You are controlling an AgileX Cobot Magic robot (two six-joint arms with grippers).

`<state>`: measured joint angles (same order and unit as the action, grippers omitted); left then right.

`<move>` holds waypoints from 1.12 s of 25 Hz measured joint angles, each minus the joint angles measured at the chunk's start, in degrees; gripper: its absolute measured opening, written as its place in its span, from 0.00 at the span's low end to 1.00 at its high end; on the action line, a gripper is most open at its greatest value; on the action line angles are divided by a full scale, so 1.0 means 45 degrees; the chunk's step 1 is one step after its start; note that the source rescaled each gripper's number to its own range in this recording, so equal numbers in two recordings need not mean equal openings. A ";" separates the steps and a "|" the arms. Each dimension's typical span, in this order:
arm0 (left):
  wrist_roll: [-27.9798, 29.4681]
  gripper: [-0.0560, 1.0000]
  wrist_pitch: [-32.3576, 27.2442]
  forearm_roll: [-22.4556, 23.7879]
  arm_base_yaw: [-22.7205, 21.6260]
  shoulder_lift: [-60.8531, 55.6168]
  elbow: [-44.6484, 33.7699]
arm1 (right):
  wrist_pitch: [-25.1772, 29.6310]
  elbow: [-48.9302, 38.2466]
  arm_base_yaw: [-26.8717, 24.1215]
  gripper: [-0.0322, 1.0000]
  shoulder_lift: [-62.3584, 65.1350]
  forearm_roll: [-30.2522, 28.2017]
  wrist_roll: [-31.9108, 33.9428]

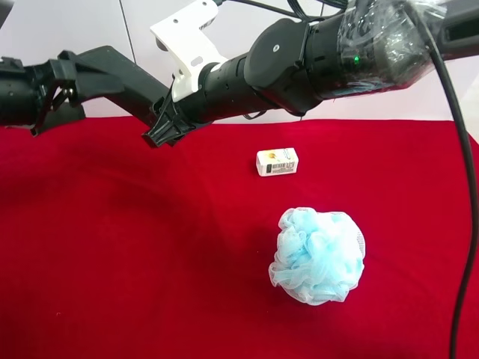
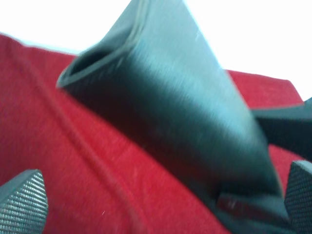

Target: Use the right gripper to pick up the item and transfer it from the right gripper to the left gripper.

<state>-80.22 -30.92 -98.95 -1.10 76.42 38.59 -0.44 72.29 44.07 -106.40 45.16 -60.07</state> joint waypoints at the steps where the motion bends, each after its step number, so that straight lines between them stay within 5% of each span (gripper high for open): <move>1: 0.0000 0.96 -0.0082 0.0000 0.0000 0.0128 0.0204 | 0.0000 0.0000 0.0000 0.07 0.0000 0.0000 0.0042; 15: -0.0014 0.92 -0.0430 0.0000 0.0000 0.0881 0.1758 | -0.0697 0.0000 0.0965 0.07 0.0000 0.0012 0.0074; 19: -0.0014 0.70 -0.0418 -0.0014 -0.0029 0.0886 0.1784 | -0.0785 0.0000 0.0971 0.06 0.0000 0.0012 0.0074; 24: -0.0045 0.09 -0.0646 -0.0095 -0.0029 0.0886 0.1799 | -0.0920 -0.0020 0.0971 0.04 0.0000 0.0012 0.0118; 28: -0.0134 0.06 -0.0741 -0.0081 -0.0029 0.0886 0.1857 | -0.1033 -0.0020 0.0957 0.04 0.0000 0.0012 0.0131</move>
<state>-80.83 -34.25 -99.31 -1.24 80.41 46.94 -5.09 72.20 48.38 -106.40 45.21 -59.48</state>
